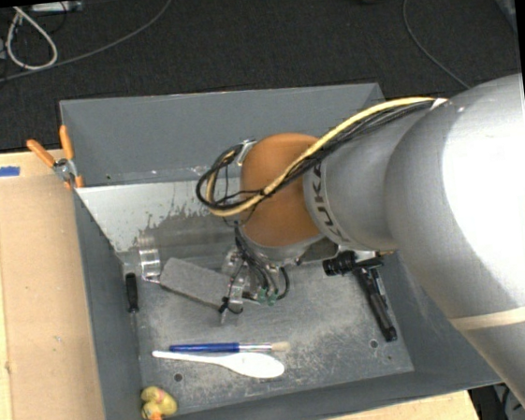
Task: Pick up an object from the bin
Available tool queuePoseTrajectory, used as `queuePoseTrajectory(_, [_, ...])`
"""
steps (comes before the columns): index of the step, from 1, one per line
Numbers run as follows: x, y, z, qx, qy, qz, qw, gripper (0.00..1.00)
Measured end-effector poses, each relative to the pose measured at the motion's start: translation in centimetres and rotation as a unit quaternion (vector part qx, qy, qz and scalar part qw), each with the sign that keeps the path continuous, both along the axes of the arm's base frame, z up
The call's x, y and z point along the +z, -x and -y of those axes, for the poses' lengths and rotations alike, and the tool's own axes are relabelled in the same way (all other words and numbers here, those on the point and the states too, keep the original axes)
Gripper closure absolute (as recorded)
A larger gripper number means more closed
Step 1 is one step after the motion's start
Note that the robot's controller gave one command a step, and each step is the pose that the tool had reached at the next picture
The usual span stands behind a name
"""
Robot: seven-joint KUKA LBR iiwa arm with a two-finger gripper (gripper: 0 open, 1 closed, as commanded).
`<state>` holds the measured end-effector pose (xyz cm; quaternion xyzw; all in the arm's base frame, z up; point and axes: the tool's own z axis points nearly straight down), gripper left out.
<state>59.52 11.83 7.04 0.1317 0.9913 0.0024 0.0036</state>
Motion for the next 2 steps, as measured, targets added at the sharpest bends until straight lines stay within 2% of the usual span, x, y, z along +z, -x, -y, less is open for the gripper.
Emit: queuePoseTrajectory(2, [5.4,0.2,0.1,0.0,0.0,-0.0039,1.0,1.0])
